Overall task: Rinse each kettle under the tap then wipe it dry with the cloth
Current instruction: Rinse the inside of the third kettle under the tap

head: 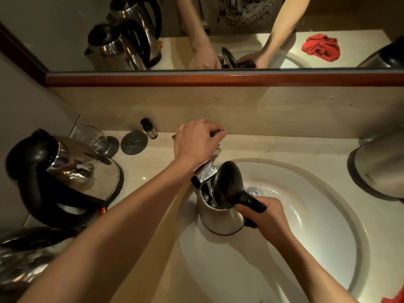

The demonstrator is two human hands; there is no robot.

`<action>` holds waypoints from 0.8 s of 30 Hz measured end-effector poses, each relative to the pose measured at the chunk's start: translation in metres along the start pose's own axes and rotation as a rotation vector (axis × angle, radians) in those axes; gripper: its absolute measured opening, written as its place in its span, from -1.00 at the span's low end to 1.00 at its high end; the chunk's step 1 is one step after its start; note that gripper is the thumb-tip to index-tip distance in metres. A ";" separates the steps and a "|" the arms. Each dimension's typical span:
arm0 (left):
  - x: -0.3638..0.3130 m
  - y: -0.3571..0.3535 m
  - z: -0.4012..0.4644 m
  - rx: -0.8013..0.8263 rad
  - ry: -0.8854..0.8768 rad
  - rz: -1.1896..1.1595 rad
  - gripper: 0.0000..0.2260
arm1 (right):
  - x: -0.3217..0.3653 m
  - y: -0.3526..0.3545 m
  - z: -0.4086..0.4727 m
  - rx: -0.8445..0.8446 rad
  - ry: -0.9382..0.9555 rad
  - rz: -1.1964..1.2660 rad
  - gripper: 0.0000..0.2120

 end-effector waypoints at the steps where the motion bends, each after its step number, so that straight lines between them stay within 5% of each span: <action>1: 0.000 0.000 0.000 -0.002 0.005 0.004 -0.72 | 0.000 0.000 0.001 0.001 0.002 0.011 -0.36; 18: -0.004 0.006 -0.004 -0.006 0.021 0.053 -0.73 | -0.012 0.005 0.007 0.003 -0.011 0.010 -0.58; 24: -0.006 0.004 -0.004 -0.006 0.016 0.071 -0.71 | -0.004 0.003 0.006 0.028 -0.006 0.041 -0.45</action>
Point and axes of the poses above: each hand's wrist, its own z-axis towards the middle knuckle, its own y-axis out of the back of the hand, x = y × z, the point moved 10 cm from there along z, towards the middle knuckle, and after that the axes turned 13 degrees about -x, right-handed, at the moved point
